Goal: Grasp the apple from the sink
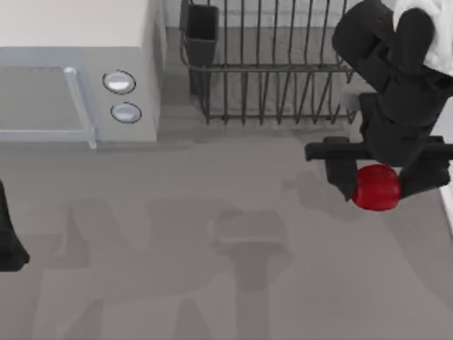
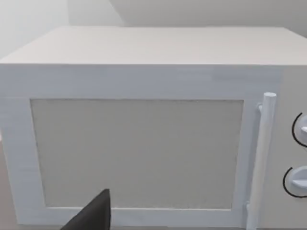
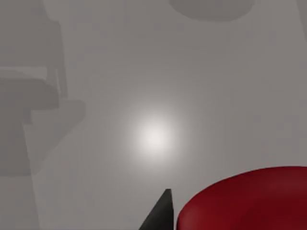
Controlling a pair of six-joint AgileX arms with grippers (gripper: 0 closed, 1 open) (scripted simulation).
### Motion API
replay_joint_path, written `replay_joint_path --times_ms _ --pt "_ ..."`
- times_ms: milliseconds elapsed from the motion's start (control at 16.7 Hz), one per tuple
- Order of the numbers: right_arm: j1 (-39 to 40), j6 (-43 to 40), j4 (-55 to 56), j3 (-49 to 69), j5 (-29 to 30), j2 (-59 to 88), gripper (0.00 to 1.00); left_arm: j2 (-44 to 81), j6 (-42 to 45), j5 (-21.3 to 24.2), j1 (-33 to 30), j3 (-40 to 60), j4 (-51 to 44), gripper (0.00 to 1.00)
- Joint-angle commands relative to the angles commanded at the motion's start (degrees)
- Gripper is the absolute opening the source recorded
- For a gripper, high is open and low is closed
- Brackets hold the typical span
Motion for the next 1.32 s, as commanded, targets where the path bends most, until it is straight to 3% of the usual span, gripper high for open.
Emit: replay_joint_path --times_ms 300,600,1320 --pt "0.25 0.16 13.23 -10.72 0.06 1.99 0.0 0.0 0.0 0.0 0.0 0.0 0.0 1.0" --pt "0.32 0.22 14.84 -12.3 0.08 2.45 0.0 0.0 0.0 0.0 0.0 0.0 0.0 1.0" --pt "0.32 0.22 14.84 -12.3 0.08 2.45 0.9 0.0 0.0 0.0 0.0 0.0 0.0 1.0"
